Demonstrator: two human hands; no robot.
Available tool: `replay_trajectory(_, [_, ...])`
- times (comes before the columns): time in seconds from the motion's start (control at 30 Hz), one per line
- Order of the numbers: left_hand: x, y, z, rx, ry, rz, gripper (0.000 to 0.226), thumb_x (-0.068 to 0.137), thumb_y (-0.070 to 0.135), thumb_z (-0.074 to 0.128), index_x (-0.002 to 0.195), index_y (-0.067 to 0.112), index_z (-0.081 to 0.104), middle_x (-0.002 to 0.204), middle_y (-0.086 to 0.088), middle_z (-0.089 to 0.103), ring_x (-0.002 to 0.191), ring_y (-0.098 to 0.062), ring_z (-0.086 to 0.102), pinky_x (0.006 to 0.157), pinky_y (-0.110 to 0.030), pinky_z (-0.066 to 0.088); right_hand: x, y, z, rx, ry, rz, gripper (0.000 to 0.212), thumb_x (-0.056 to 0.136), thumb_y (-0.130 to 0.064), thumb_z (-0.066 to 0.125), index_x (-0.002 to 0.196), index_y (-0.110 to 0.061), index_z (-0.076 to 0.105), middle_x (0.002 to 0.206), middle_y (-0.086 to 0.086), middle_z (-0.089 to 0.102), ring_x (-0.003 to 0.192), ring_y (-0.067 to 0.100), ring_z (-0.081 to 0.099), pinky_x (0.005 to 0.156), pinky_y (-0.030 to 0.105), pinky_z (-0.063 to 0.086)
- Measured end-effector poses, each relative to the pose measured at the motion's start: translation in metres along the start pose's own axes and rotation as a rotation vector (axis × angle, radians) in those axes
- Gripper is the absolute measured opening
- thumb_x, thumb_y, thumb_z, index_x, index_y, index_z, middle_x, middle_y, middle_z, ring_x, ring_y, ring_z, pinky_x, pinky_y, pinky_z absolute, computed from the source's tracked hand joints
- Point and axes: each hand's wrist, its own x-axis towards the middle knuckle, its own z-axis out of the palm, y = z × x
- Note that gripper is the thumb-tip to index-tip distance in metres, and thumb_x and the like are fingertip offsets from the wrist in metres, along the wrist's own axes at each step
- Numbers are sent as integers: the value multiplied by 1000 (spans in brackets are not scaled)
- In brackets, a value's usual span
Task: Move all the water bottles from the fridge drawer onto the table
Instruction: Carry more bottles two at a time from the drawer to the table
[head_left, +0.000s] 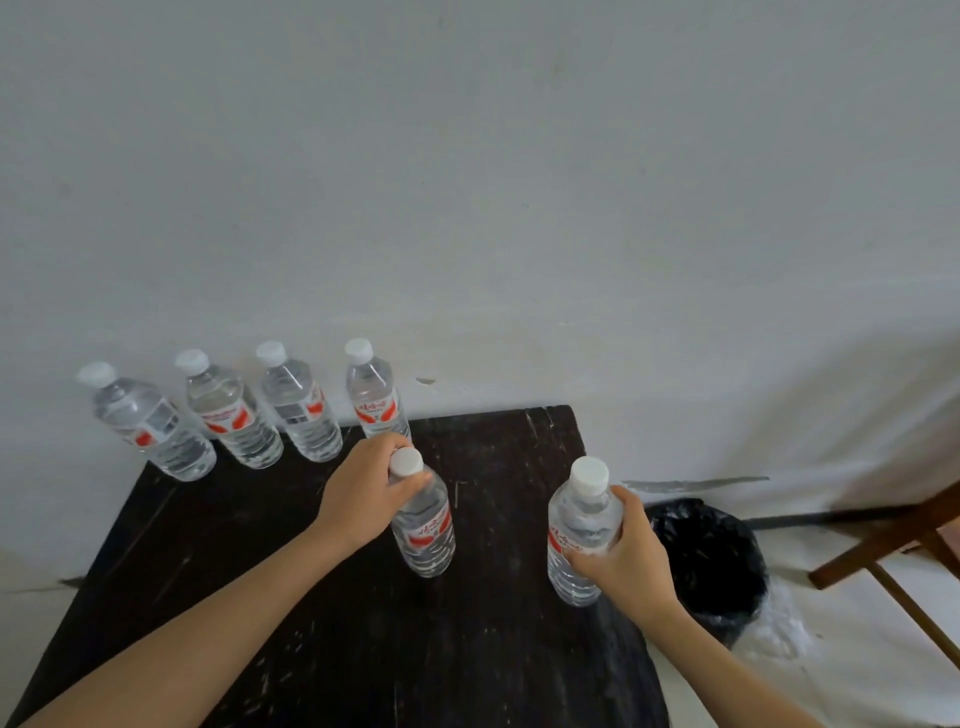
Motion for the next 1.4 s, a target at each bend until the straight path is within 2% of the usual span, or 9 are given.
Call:
replay_trajectory(0.1, [18,-1,2,25,16,51,26,79,28,68,94,25,48,87,12,51,81,-5,52,72,-21,43,15,-7,4,30,28,-20,62,67,-27,79,110,-32,35,92,-18,49,84,9,54,77,26,45])
replay_trajectory(0.3, [57,2,5,48,21,106,25,82,23,65,101,19,50,99,4,55,92,-11,54,82,-29,48,40,-8,18,82,37,14,65,67,-32,79,110,-37,31,94,-20,49,89,11,55,82,29,48])
replay_trajectory(0.53, [113,17,14,119,-90,112,27,89,19,56,114,15,47,105,-3,47,99,-17,45,84,-27,38,57,-7,27,137,30,33,68,63,-33,82,106,-38,30,95,-19,52,91,11,57,89,36,50])
replay_trajectory(0.73, [153,23,16,221,-214,74,32,92,19,49,124,16,41,114,-7,42,101,-15,38,90,-27,36,61,-1,26,178,29,33,69,63,-26,82,110,-37,33,98,-20,52,91,8,56,88,28,46])
replay_trajectory(0.9, [167,20,16,206,-234,31,34,92,17,49,125,15,41,109,-5,37,100,-16,36,89,-27,33,60,-3,23,131,-33,-16,55,66,-22,81,90,-39,34,90,-17,50,85,8,54,85,22,44])
replay_trajectory(1.0, [172,23,14,209,-238,14,34,90,18,53,123,14,45,107,-6,39,96,-20,42,84,-28,37,63,-8,26,109,-21,16,61,67,-29,80,103,-38,31,94,-17,51,90,9,54,88,29,47])
replay_trajectory(1.13, [176,31,15,195,-222,18,33,89,19,55,121,12,49,115,-13,47,96,-24,49,83,-29,40,89,-23,30,89,68,18,62,67,-33,78,105,-40,29,91,-17,52,84,11,55,80,32,47])
replay_trajectory(1.3, [178,29,12,191,-211,22,32,86,19,60,118,12,53,114,-12,52,99,-27,53,85,-30,40,143,-46,47,87,206,-18,69,68,-34,78,123,-22,38,107,-5,51,96,19,56,78,28,40])
replay_trajectory(1.4, [179,29,12,193,-208,22,32,85,20,61,115,12,55,112,-12,53,98,-25,52,83,-29,39,171,-51,64,97,246,-1,70,70,-36,77,125,-20,37,116,0,54,101,21,57,78,29,44])
